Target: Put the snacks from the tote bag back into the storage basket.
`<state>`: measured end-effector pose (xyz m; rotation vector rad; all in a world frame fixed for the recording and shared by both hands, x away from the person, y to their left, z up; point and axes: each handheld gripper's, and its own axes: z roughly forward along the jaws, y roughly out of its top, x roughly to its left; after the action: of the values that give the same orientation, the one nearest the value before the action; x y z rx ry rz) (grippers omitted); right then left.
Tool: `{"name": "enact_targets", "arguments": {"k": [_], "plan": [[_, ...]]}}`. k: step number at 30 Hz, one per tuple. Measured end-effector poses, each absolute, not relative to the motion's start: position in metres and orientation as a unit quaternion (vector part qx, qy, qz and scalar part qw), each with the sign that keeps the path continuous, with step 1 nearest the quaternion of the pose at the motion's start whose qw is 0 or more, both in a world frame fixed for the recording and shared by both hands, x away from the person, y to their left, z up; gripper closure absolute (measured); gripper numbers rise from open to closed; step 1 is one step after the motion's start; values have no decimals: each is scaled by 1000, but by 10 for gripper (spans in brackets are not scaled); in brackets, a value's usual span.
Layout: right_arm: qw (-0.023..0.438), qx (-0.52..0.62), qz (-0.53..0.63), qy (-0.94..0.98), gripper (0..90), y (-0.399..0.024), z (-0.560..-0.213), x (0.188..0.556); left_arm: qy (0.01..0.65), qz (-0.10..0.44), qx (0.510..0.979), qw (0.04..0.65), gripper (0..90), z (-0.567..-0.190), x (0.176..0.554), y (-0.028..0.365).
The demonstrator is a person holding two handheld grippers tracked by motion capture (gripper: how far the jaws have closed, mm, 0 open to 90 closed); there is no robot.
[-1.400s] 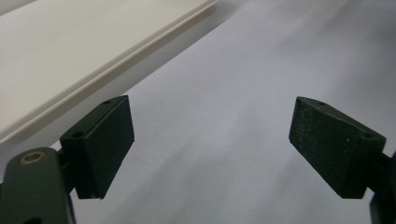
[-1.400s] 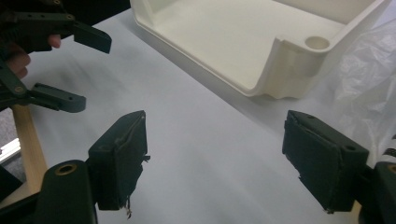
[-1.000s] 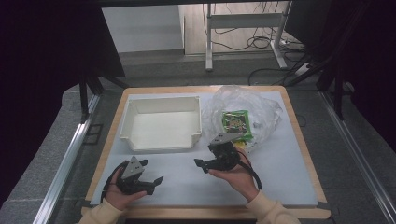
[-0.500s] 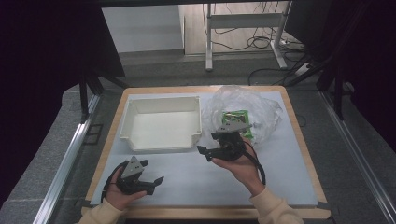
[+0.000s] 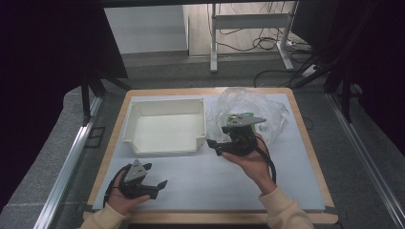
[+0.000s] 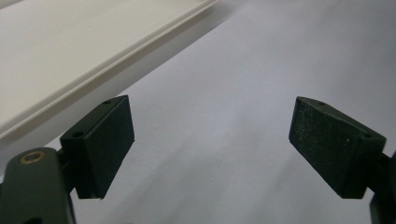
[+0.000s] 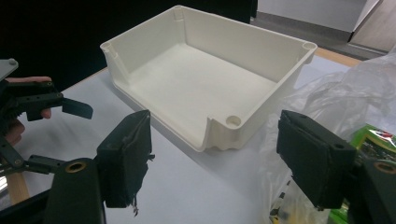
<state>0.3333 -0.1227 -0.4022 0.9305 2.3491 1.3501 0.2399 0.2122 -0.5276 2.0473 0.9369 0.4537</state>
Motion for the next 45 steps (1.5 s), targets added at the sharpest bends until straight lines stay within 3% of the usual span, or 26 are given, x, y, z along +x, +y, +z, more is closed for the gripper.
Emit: {"name": "enact_targets", "arguments": {"k": [20,45], "plan": [[163,342,466,800,253,-145,-383,358,377,181,812,408,142,-528,241,213],[158,414,434,784,267,-183,-395,399,382,185,809,407,143,-527,240,215]]}}
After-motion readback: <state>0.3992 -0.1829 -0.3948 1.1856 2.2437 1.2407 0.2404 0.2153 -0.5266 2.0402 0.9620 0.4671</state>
